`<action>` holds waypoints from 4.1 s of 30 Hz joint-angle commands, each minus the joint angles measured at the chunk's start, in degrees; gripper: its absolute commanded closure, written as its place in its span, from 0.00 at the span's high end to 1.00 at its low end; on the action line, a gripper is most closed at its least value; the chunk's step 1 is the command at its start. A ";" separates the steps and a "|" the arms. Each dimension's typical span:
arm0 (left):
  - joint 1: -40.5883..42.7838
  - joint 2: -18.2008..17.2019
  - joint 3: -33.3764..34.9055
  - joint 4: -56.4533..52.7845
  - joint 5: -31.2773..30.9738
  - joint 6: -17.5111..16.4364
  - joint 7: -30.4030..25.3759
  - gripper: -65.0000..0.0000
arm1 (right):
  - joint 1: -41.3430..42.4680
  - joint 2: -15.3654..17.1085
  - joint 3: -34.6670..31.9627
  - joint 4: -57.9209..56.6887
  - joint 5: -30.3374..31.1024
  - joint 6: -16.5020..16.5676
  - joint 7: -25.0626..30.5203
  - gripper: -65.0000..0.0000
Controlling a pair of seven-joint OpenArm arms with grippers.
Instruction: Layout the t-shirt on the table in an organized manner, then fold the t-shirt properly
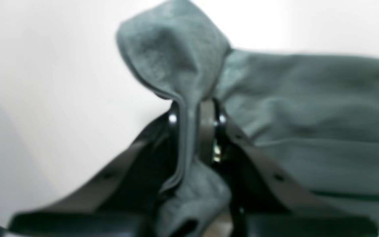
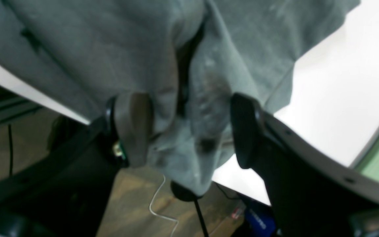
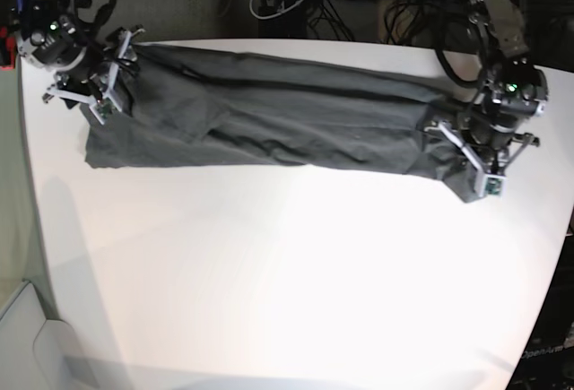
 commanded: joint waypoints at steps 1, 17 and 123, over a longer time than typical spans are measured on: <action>0.87 0.38 3.37 3.29 0.92 1.17 -0.68 0.00 | 0.32 0.75 0.27 0.90 -0.02 -0.23 0.89 0.60; 2.45 14.43 36.60 2.85 14.38 14.36 -0.77 0.00 | 1.11 0.66 0.18 0.90 -0.02 -0.23 0.81 0.60; 2.10 -6.13 42.58 -14.46 -17.45 42.14 -10.35 0.06 | 13.95 -8.22 9.50 -1.65 -0.02 -0.23 -7.81 0.70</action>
